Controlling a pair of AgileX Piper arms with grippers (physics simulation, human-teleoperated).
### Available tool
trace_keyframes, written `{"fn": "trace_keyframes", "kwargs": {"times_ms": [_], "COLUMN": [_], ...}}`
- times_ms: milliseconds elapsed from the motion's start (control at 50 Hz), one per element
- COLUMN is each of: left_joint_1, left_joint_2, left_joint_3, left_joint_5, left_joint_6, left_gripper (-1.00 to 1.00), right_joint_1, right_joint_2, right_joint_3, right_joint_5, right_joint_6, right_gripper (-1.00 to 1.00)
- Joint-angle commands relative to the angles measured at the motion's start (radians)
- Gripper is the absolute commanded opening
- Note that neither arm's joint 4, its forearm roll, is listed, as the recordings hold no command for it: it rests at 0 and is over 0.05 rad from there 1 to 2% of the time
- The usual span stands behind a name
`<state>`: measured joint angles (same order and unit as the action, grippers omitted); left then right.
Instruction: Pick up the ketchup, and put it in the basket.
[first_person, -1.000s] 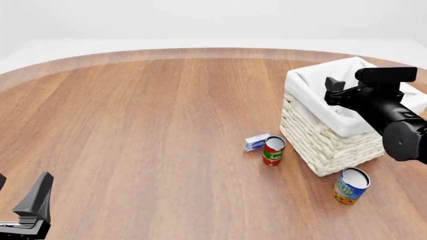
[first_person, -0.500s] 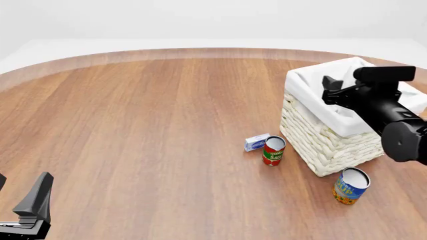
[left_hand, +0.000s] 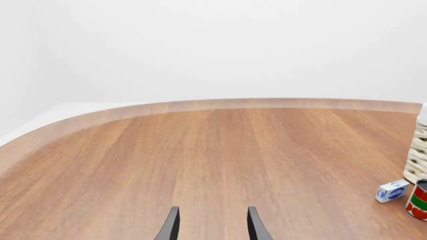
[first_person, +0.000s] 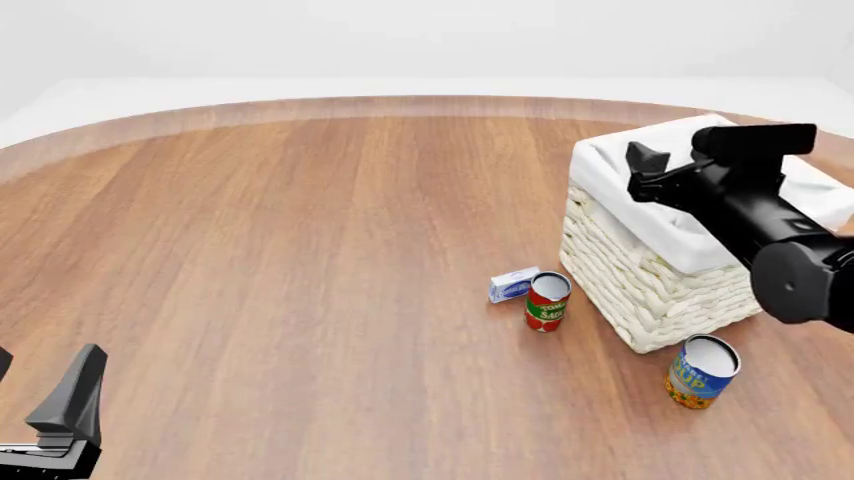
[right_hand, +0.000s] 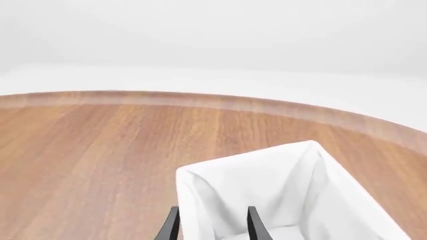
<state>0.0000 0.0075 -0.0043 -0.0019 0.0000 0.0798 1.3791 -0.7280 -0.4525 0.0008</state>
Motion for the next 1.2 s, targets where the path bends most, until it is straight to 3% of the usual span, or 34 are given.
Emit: {"fn": "trace_keyframes", "kwargs": {"times_ms": [20,520,1200], "left_joint_1": [0.0,0.0,0.0], "left_joint_2": [0.0,0.0,0.0], "left_joint_3": [0.0,0.0,0.0], "left_joint_5": [0.0,0.0,0.0], "left_joint_6": [0.0,0.0,0.0], "left_gripper": [1.0,1.0,1.0], "right_joint_1": [0.031,0.143,0.384], "right_joint_2": [-0.007,-0.028,-0.065], "right_joint_3": [-0.009,-0.019,-0.007], "right_joint_5": [0.0,-0.027,-0.108], "right_joint_6": [0.006,0.017,0.003], "right_gripper": [1.0,1.0,1.0]}}
